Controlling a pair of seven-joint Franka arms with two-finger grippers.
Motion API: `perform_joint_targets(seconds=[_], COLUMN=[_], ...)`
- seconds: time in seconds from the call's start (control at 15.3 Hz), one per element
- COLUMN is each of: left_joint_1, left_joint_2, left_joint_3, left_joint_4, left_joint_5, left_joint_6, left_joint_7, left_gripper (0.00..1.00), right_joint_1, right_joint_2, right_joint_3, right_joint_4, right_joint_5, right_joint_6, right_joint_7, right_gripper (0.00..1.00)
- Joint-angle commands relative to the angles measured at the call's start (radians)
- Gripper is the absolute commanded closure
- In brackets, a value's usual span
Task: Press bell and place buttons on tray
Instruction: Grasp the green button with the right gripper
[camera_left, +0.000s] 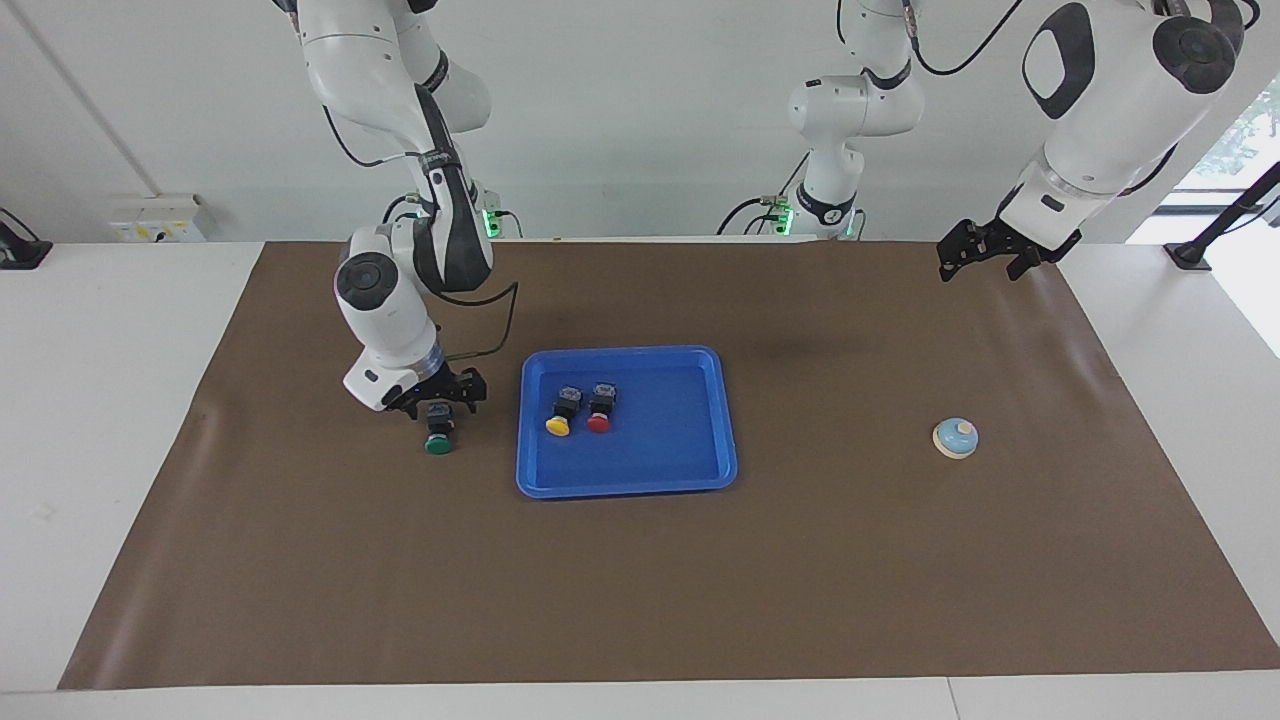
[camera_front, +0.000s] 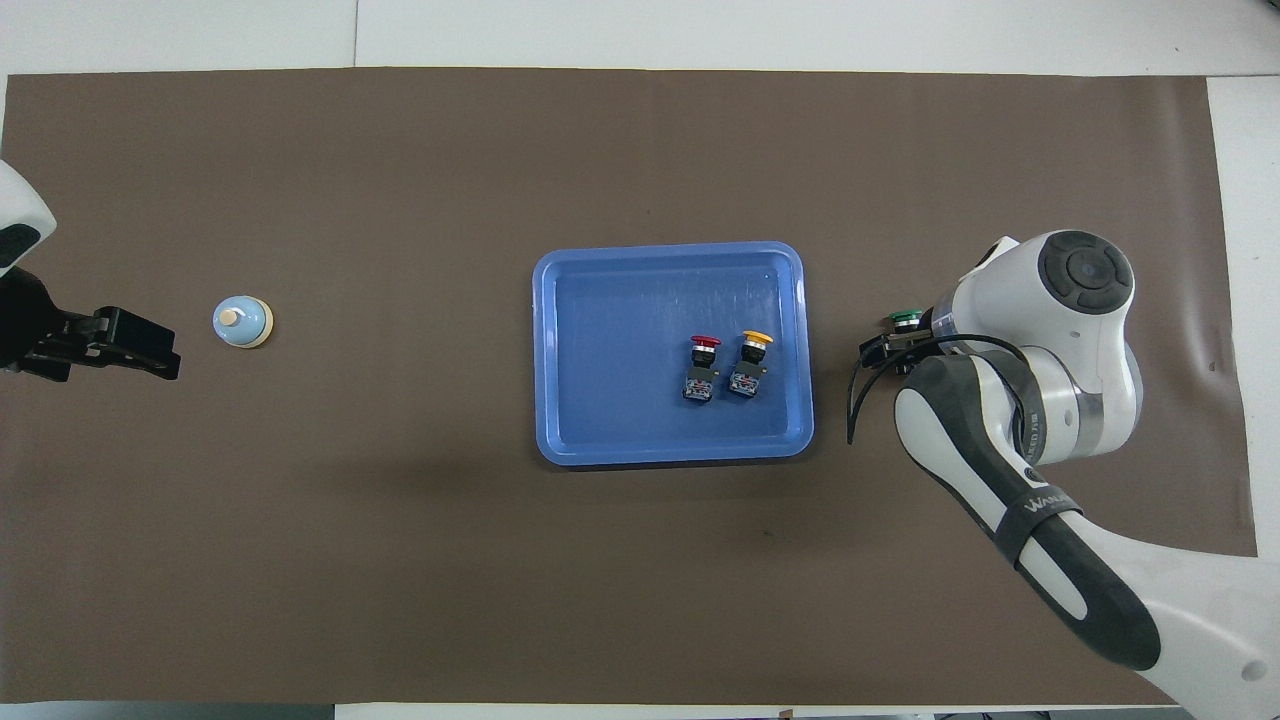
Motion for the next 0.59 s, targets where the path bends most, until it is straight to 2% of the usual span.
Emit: perform_joint_targets(seconds=[0.0, 0.33, 0.46, 0.52], left_joint_1=[0.012, 0.012, 0.013, 0.013], left_joint_2=[-0.005, -0.005, -0.005, -0.005], left_joint_3=[-0.005, -0.005, -0.005, -0.005], left_joint_4=[0.009, 0.009, 0.009, 0.009], left_joint_5=[-0.010, -0.010, -0.010, -0.010], left_joint_6=[-0.012, -0.012, -0.012, -0.012], left_joint_7=[-0.009, -0.009, -0.009, -0.009], left_gripper=[0.00, 0.00, 0.00, 0.00], right_joint_1=[-0.023, -0.029, -0.012, 0.002], right_joint_2=[-0.012, -0.009, -0.009, -0.006], right_joint_3=[0.014, 0.016, 0.020, 0.025], right_joint_4=[-0.025, -0.013, 0.051, 0.119], right_joint_5=[-0.012, 0.004, 0.013, 0.028], right_joint_6=[0.025, 0.021, -0.066, -0.143], right_joint_7=[-0.019, -0.007, 0.029, 0.077], right_gripper=[0.24, 0.98, 1.00, 1.00])
